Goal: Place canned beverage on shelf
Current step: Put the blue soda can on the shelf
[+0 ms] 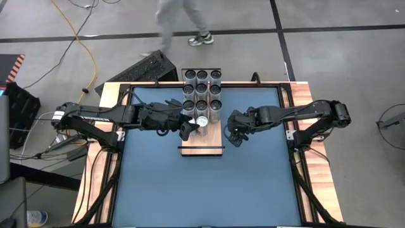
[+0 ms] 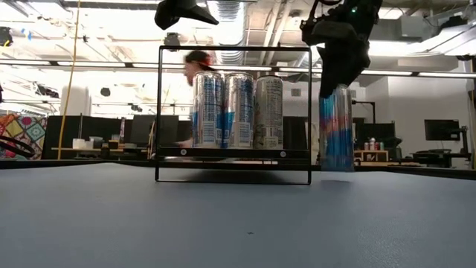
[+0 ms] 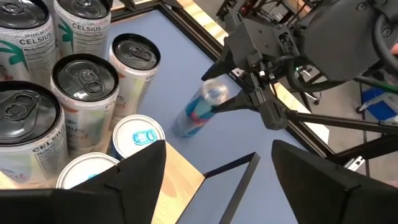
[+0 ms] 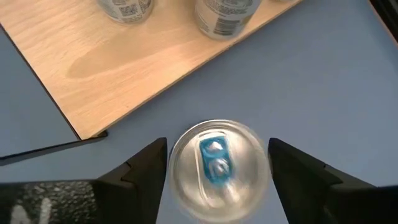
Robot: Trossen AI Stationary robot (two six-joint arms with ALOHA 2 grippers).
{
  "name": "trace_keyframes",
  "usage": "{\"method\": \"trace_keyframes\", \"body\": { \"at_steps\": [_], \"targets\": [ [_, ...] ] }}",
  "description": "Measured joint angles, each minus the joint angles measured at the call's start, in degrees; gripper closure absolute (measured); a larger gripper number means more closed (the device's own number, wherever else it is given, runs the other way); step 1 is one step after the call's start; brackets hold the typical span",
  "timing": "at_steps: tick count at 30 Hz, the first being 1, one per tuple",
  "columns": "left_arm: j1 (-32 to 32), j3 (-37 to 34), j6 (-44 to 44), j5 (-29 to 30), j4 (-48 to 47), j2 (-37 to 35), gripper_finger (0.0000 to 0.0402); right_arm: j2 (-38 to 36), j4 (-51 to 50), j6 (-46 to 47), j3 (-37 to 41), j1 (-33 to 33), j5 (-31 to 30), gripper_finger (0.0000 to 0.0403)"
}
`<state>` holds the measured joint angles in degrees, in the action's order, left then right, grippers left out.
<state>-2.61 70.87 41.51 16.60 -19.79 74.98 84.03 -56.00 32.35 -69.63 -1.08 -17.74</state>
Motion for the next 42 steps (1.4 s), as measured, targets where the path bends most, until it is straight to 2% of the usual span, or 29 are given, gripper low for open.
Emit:
{"method": "trace_keyframes", "body": {
  "at_steps": [10,21,27,33,42],
  "targets": [
    [0.0,0.0,-0.3,0.1,0.0,0.0,0.0122,0.0,1.5,-2.4,-0.1,0.0,-0.1,0.0102],
    [0.0,0.0,-0.2,-2.8,0.3,0.0,0.0122,-6.2,6.5,-4.8,-0.1,-0.3,0.0,0.0098],
    [0.0,0.0,-1.8,-6.0,3.2,0.0,0.0122,-14.8,6.9,-15.6,-0.1,-6.2,2.0,0.0098],
    [0.0,0.0,-4.6,-8.7,8.5,0.0,0.0122,-22.5,-3.8,-15.9,0.8,-13.1,-1.8,0.0098],
    [0.0,0.0,-5.3,-6.8,10.3,0.0,0.0122,-24.1,4.5,-18.0,11.0,-15.6,-3.4,0.0098]
  ]
}}
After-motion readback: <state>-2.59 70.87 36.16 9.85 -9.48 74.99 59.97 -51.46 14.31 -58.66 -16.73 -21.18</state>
